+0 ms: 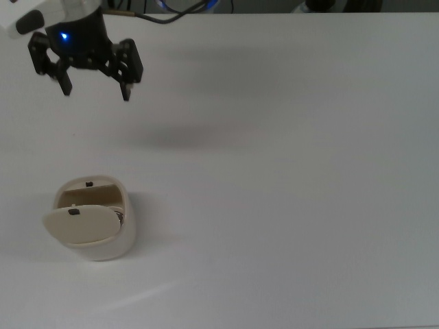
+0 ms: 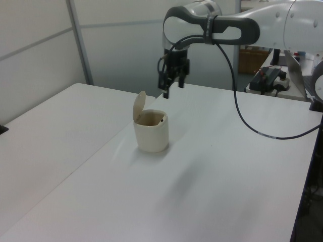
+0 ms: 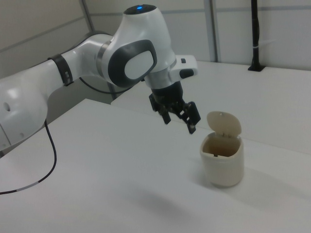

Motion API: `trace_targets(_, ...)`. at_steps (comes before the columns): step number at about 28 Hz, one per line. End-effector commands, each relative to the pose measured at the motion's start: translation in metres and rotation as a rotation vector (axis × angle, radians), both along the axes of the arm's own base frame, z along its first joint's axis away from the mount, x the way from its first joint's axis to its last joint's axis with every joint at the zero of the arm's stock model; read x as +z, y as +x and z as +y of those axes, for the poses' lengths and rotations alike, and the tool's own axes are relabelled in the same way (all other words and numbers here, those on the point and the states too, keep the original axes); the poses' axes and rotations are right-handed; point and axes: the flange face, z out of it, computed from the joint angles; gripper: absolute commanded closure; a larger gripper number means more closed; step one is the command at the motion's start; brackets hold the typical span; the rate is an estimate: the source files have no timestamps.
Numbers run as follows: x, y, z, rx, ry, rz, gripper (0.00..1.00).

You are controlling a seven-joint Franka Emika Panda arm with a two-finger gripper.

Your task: Close the trash can

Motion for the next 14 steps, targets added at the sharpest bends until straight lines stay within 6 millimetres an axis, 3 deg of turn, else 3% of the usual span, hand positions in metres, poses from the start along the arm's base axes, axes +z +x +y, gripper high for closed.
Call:
trace_targets(1, -0.024, 0.025, 0.013, 0.009, 0.006, -0.082, 0.0)
trace_targets(14, -0.054, 0.08, 0.02, -0.115, -0.035, -0.406, 0.0)
